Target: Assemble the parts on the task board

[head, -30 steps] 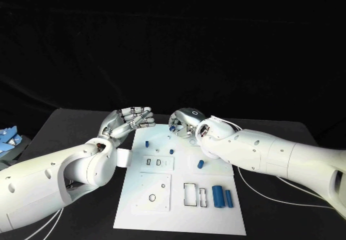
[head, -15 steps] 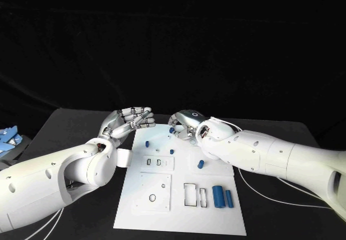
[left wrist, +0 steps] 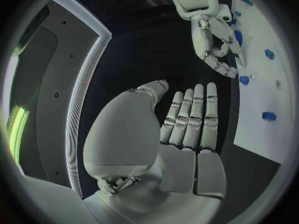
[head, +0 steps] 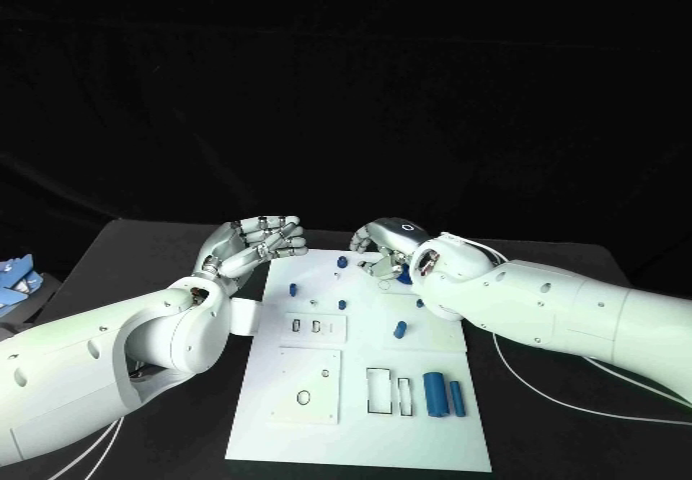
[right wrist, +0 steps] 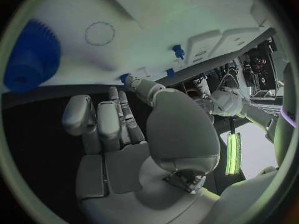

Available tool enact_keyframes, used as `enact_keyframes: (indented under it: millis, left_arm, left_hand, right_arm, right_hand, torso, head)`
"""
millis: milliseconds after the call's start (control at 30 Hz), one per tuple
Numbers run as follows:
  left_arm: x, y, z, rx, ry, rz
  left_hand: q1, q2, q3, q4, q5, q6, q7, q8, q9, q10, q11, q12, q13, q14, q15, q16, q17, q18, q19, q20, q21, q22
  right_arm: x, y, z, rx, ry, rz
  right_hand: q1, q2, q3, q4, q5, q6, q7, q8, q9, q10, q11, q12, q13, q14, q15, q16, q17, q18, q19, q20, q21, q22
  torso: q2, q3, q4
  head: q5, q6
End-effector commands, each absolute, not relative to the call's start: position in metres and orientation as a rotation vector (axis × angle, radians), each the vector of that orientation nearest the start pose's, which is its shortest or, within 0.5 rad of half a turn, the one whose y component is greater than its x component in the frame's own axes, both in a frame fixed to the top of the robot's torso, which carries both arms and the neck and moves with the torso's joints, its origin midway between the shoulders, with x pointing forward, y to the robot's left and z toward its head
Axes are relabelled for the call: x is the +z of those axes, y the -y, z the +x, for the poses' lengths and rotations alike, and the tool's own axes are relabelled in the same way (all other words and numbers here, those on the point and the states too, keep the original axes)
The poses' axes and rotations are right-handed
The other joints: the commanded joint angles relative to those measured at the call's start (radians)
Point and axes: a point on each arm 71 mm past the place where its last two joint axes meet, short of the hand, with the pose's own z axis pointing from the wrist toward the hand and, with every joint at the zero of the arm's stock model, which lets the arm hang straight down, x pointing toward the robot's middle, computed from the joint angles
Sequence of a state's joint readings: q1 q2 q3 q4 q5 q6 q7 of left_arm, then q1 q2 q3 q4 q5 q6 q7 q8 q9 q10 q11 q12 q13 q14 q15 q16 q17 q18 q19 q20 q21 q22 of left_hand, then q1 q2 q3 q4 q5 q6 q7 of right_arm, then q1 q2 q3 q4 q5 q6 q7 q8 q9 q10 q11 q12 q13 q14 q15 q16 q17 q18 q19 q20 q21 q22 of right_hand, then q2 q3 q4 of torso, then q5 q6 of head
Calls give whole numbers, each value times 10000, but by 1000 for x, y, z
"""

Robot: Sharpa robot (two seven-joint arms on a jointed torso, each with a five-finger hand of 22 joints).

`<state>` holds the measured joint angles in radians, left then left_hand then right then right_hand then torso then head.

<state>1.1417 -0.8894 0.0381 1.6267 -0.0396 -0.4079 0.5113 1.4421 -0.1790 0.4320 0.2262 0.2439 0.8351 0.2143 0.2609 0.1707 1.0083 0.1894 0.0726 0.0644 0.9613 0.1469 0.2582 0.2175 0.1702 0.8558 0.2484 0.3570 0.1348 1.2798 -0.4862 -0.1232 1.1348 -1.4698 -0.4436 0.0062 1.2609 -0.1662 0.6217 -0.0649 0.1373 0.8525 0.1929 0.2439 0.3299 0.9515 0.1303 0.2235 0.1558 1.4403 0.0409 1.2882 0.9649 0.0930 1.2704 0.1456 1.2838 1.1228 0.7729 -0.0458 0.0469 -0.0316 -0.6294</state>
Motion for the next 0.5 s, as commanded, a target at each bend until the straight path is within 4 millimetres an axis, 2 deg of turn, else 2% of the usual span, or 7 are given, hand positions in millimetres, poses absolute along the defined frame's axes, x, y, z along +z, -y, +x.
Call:
enact_keyframes:
  millis: [33,100,200,267,367,433,500]
  left_arm:
    - [-159,-209,472,-16112,-12547,-10437]
    - [-159,-210,472,-16117,-12562,-10445]
    - [-160,-211,472,-16176,-12607,-10442]
    - [-160,-212,473,-16191,-12630,-10446]
    - [-160,-214,473,-16200,-12662,-10455]
    - [-160,-214,473,-16226,-12704,-10464]
    - [-161,-214,473,-16254,-12774,-10483]
  left_hand:
    - [-127,0,45,6,-50,59,329,-67,-13,58,23,-60,7,-65,5,-50,9,95,-73,13,-45,-17]
    - [-127,0,45,6,-50,59,329,-67,-13,58,23,-60,7,-65,5,-50,9,95,-73,13,-45,-17]
    - [-129,0,47,3,-51,61,325,-67,-13,59,22,-60,7,-65,5,-52,11,96,-75,15,-47,-19]
    - [-129,0,48,3,-51,61,324,-67,-13,59,22,-60,7,-65,5,-53,11,96,-75,15,-47,-19]
    - [-129,0,51,-1,-52,61,321,-68,-13,59,21,-61,7,-65,5,-54,12,98,-76,17,-48,-20]
    - [-129,0,51,-1,-52,61,321,-68,-13,59,21,-61,7,-65,5,-54,12,98,-76,17,-48,-20]
    - [-129,0,55,-4,-52,60,319,-69,-14,58,20,-63,7,-65,5,-57,13,99,-77,18,-50,-22]
  right_arm:
    - [-165,137,546,6596,-14742,-2123]
    - [-157,156,543,6559,-14912,-1658]
    - [-147,183,539,6408,-15256,-1021]
    - [-143,198,538,6275,-15575,-644]
    - [-142,215,536,6103,-16100,-239]
    - [-143,223,536,6059,-16350,-39]
    - [-145,230,535,6016,-16570,136]
  right_hand:
    - [-91,-85,-85,74,114,116,-2,30,30,258,-36,145,-11,121,-7,105,129,37,208,-4,144,226]
    - [-249,-198,-204,190,361,105,-4,-25,42,576,-79,305,5,164,-38,203,247,-14,383,-29,291,461]
    - [-402,-384,-428,313,541,-19,36,-152,39,1246,-145,629,134,283,-87,463,674,-129,750,-68,631,988]
    - [-478,-489,-627,388,550,62,-56,-65,111,1640,-254,864,285,351,-166,621,912,-182,931,-127,801,1251]
    - [-504,-620,-1075,520,558,-136,-200,27,240,2210,-439,1489,829,395,-326,779,1110,-236,1096,-284,957,1510]
    - [-437,-581,-1381,655,375,-239,-274,175,375,2231,-518,2080,1422,388,-399,810,1111,-237,1098,-362,950,1536]
    - [-314,-548,-1569,732,334,-320,-316,242,455,2147,-563,2726,2049,403,-442,861,1176,-248,1130,-401,969,1601]
  torso:
    - [-56,28,-104]
    - [-78,38,-139]
    - [-117,63,-195]
    - [-147,87,-246]
    - [-172,107,-299]
    - [-172,132,-331]
    - [-173,183,-362]
  head:
    - [-15,45]
    - [-42,74]
    - [-12,95]
    - [2,108]
    - [22,110]
    - [4,97]
    - [47,79]
